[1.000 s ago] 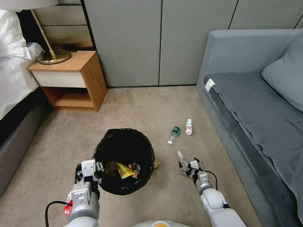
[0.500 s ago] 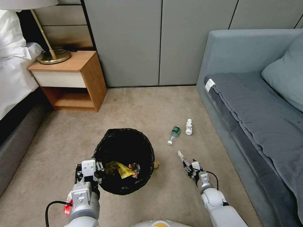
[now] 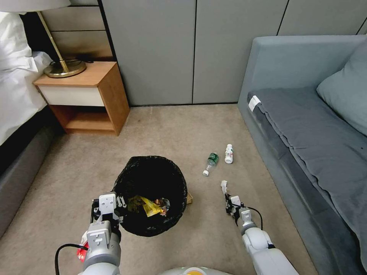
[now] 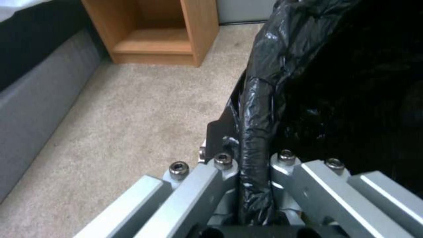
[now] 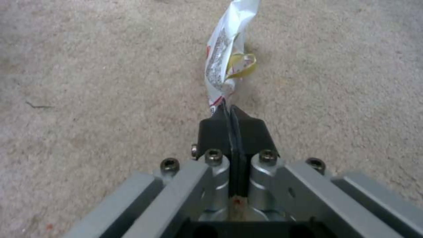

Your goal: Pick up the trash bin, then pick up the garbage from the floor and place it into the trash bin.

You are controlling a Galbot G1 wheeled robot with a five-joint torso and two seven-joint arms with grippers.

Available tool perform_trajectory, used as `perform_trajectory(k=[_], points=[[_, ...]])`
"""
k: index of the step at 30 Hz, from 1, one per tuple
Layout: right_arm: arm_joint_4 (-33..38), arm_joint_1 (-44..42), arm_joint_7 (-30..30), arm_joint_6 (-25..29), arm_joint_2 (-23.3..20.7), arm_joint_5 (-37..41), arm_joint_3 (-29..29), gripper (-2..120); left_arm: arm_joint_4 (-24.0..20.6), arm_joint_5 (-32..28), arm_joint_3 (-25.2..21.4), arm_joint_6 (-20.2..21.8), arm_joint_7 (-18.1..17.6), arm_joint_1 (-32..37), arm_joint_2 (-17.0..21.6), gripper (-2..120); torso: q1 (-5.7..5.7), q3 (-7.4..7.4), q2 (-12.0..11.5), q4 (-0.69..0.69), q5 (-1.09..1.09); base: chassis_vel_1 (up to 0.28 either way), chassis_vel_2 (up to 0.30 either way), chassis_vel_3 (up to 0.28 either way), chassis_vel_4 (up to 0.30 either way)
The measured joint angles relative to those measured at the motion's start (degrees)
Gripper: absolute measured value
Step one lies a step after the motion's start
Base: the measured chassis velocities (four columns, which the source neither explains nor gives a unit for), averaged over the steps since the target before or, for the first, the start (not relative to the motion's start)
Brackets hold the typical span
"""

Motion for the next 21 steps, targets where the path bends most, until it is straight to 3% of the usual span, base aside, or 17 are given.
perform_trajectory(k=[8,12,15,16,19,20,21], points=[[1.16,-0.74,0.18,0.69,-0.28,0.04,0.26,0,-0.16,0.04,0.1,-0.02,0.0,-0.03,0.0,0,0.0,0.0,0.0,0.0,0.0,0.0,0.0,0.0,0.0],[5.22,-2.14,0.47,0.97,-0.79,0.71,0.22,0,-0.21,0.04,0.11,-0.02,0.0,-0.11,0.01,0,0.0,0.0,0.0,0.0,0.0,0.0,0.0,0.0,0.0],[14.32,-4.93,0.78,1.49,-1.44,1.7,0.06,0,-0.21,0.04,0.22,-0.02,0.0,-0.14,0.04,0,0.0,0.0,0.0,0.0,0.0,0.0,0.0,0.0,0.0],[14.32,-4.93,0.78,1.49,-1.44,1.7,0.06,0,-0.21,0.04,0.22,-0.02,0.0,-0.14,0.04,0,0.0,0.0,0.0,0.0,0.0,0.0,0.0,0.0,0.0],[26.78,-8.85,0.48,2.15,-2.04,2.99,-0.44,0,-0.2,0.04,0.34,-0.02,0.01,-0.19,0.04,0,0.0,-0.01,0.0,0.0,-0.01,0.0,0.0,0.0,0.0],[26.78,-8.85,0.48,2.15,-2.04,2.99,-0.44,0,-0.2,0.04,0.34,-0.02,0.01,-0.19,0.04,0,0.0,-0.01,0.0,0.0,-0.01,0.0,0.0,0.0,0.0],[31.28,-10.32,-0.3,3.07,-2.24,3.52,-0.84,0,-0.1,0.04,0.39,-0.02,0.01,-0.23,0.06,0,0.0,-0.01,0.0,-0.02,0.0,0.0,0.0,0.0,0.0]])
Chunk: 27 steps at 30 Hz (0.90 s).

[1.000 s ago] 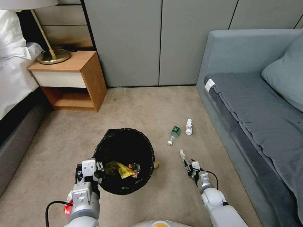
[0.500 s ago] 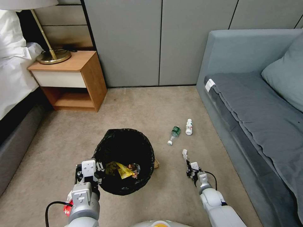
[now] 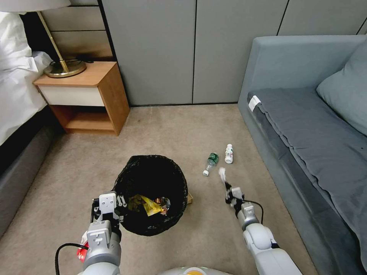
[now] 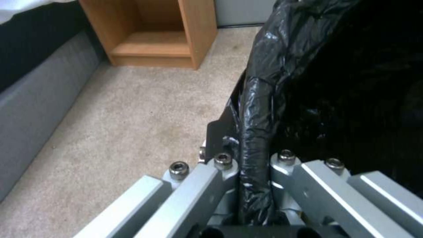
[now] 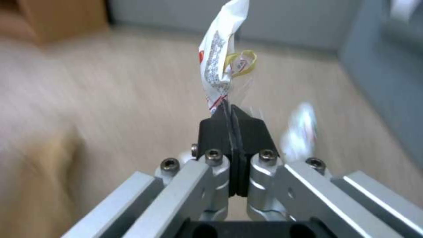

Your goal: Pick up the trash bin, then pick up the garbage from the floor and place it into the trash bin.

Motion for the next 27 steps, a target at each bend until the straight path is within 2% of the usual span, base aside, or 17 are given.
perform_trajectory(k=[2,3,6,13,19,22,27], points=[[8.27,-1.92,-3.32,3.88,-0.19,0.36,-0.79,0,0.28,0.05,0.17,0.0,0.02,0.01,0.05,0,0.0,0.0,0.0,0.02,-0.01,0.0,0.0,0.0,0.0],[8.27,-1.92,-3.32,3.88,-0.19,0.36,-0.79,0,0.28,0.05,0.17,0.0,0.02,0.01,0.05,0,0.0,0.0,0.0,0.02,-0.01,0.0,0.0,0.0,0.0],[18.39,-4.6,-10.3,9.42,-0.79,0.98,-3.04,0,0.55,0.2,0.34,0.0,0.03,0.04,0.2,0,0.0,-0.01,0.0,0.03,-0.01,0.0,0.0,0.0,0.0],[27.77,-9.13,-18.39,14.0,-2.68,1.2,-7.46,0,1.24,0.2,0.61,0.0,0.07,-0.17,0.38,0,0.0,0.0,0.01,0.01,0.0,0.0,0.0,0.0,0.0],[29.03,-10.97,-18.62,14.43,-3.66,-0.8,-11.32,0,1.57,0.21,0.98,0.02,0.09,-0.58,0.39,0,0.0,0.0,0.0,0.01,0.0,0.0,0.0,0.0,0.0],[26.34,-10.67,-18.14,14.23,-3.58,-2.87,-14.35,0,1.66,0.63,1.61,0.14,0.1,-0.7,0.3,0,0.0,0.0,0.0,0.02,0.0,0.0,0.0,0.0,0.0],[24.01,-10.3,-17.9,13.69,-3.28,-3.67,-15.64,0,1.66,0.85,1.85,0.16,0.15,-0.64,0.21,0,0.0,0.0,0.0,0.02,0.0,0.0,0.0,0.0,0.0]])
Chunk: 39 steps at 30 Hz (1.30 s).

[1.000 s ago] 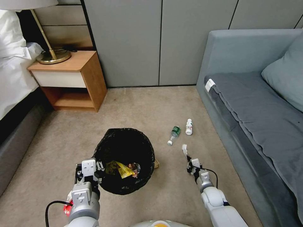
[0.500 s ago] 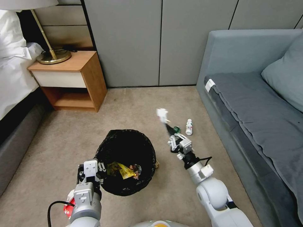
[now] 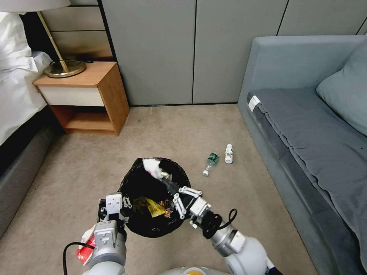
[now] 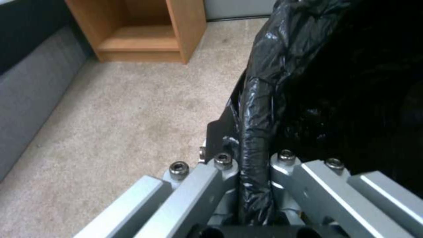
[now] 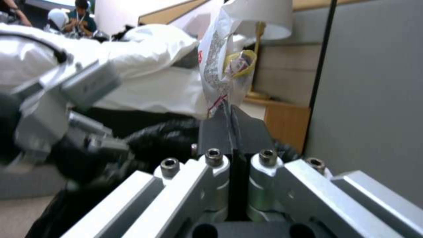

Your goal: Pick up the trash bin, then pick up the garbage from the floor and place it into the trash bin.

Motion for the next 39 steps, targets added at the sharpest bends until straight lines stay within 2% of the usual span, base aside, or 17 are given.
perform_trajectory(k=[5,7,8,11,14,15,16,18,19,21,23,30,33,36,39], points=[[-1.15,0.02,1.31,-1.66,-0.01,-0.99,-0.48,0,-0.32,0.01,-0.01,0.05,0.0,-0.03,-0.03,0,0.0,0.0,0.0,0.0,0.0,0.0,0.0,0.0,0.0],[-1.19,0.05,1.71,-2.05,0.0,-1.05,-0.37,12,-0.35,0.02,0.0,0.08,0.02,-0.04,-0.1,0,0.0,0.0,0.0,0.0,0.0,0.0,0.0,0.0,0.0],[-1.19,0.05,1.71,-2.05,0.0,-1.05,-0.37,12,-0.35,0.02,0.0,0.08,0.02,-0.04,-0.1,0,0.0,0.0,0.0,0.0,0.0,0.0,0.0,0.0,0.0],[-1.19,0.05,1.73,-2.15,0.05,-1.05,-0.2,25,-0.41,0.09,0.04,0.09,0.03,-0.02,-0.16,0,0.0,0.0,0.0,0.0,0.0,0.0,0.0,0.0,0.0],[-1.2,0.04,1.74,-2.15,0.08,-1.04,-0.14,32,-0.44,0.1,0.04,0.1,0.04,-0.01,-0.16,0,0.0,0.0,0.0,0.0,0.0,0.0,0.0,0.0,0.0],[-1.21,-0.02,1.74,-2.15,0.07,-1.03,-0.03,39,-0.47,0.1,0.04,0.12,0.05,-0.03,-0.16,0,0.0,0.0,0.0,0.0,0.0,0.0,0.0,0.0,0.0],[-1.21,-0.02,1.74,-2.15,0.07,-1.03,-0.03,39,-0.47,0.1,0.04,0.12,0.05,-0.03,-0.16,0,0.0,0.0,0.0,0.0,0.0,0.0,0.0,0.0,0.0],[-1.18,-0.08,1.74,-2.13,-0.06,-0.97,0.17,50,-0.55,0.1,0.01,0.15,0.06,-0.05,-0.19,0,0.0,0.0,0.0,0.0,0.0,0.0,0.0,0.0,0.0],[-1.18,-0.08,1.74,-2.13,-0.06,-0.97,0.17,50,-0.55,0.1,0.01,0.15,0.06,-0.05,-0.19,0,0.0,0.0,0.0,0.0,0.0,0.0,0.0,0.0,0.0],[-1.14,-0.08,1.74,-2.11,-0.15,-0.87,0.37,62,-0.55,0.08,0.0,0.16,0.07,-0.08,-0.24,0,0.0,0.0,0.0,0.0,0.0,0.0,0.0,0.0,0.0],[-1.14,-0.08,1.75,-2.08,-0.16,-0.87,0.41,65,-0.55,0.06,-0.01,0.16,0.07,-0.09,-0.26,0,0.0,0.0,0.0,0.0,0.0,0.0,0.0,0.0,0.0],[-0.63,-0.41,1.92,-1.61,-0.23,-0.8,0.74,93,-0.55,-0.06,-0.03,0.22,0.1,-0.27,-0.3,0,0.0,0.0,0.0,0.0,0.0,0.0,0.0,0.0,0.0],[0.27,-0.51,2.49,-1.2,-0.26,-0.71,0.94,99,-0.49,-0.1,-0.12,0.23,0.11,-0.33,-0.28,0,0.0,0.0,0.0,0.0,0.0,0.0,0.0,0.0,0.0],[2.38,-0.61,4.2,-0.58,-0.06,-0.35,1.49,100,-0.4,-0.17,-0.31,0.24,0.14,-0.34,-0.23,0,0.0,0.0,0.0,0.0,0.0,0.0,0.0,0.0,0.0],[7.82,-0.99,9.47,-0.41,0.84,0.41,3.32,100,-0.14,-0.42,-0.82,0.24,0.14,-0.34,-0.12,0,0.0,0.0,0.0,0.0,0.0,0.0,0.0,0.0,0.0]])
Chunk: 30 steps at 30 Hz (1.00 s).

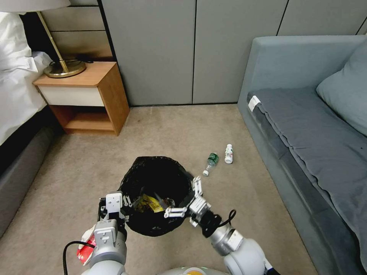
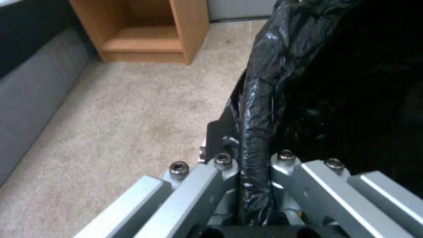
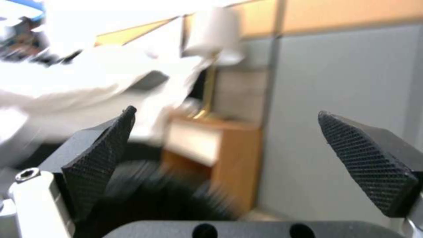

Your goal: Pick up the trash bin, then pick up the garbage from the floor and place it into the trash bin.

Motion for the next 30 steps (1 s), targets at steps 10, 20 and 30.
perform_trajectory(k=[10,20,30], points=[[5.71,-6.48,16.48,-0.32,2.54,-0.8,5.71,100,0.31,-1.15,-1.17,0.08,-0.02,-0.35,0.36,0,0.0,0.0,0.0,-0.01,0.0,0.0,0.0,0.0,0.0],[1.76,-9.67,18.39,1.43,3.72,0.18,9.53,100,0.09,-1.32,-1.23,0.07,-0.08,0.03,0.44,0,0.0,0.0,0.0,0.0,0.0,0.0,0.0,0.0,0.0],[1.01,-8.65,18.7,-0.28,3.52,0.69,11.43,100,-0.24,-1.39,-1.2,-0.04,-0.15,0.09,0.56,0,0.0,0.0,0.0,0.0,0.0,0.0,0.0,0.0,0.0]])
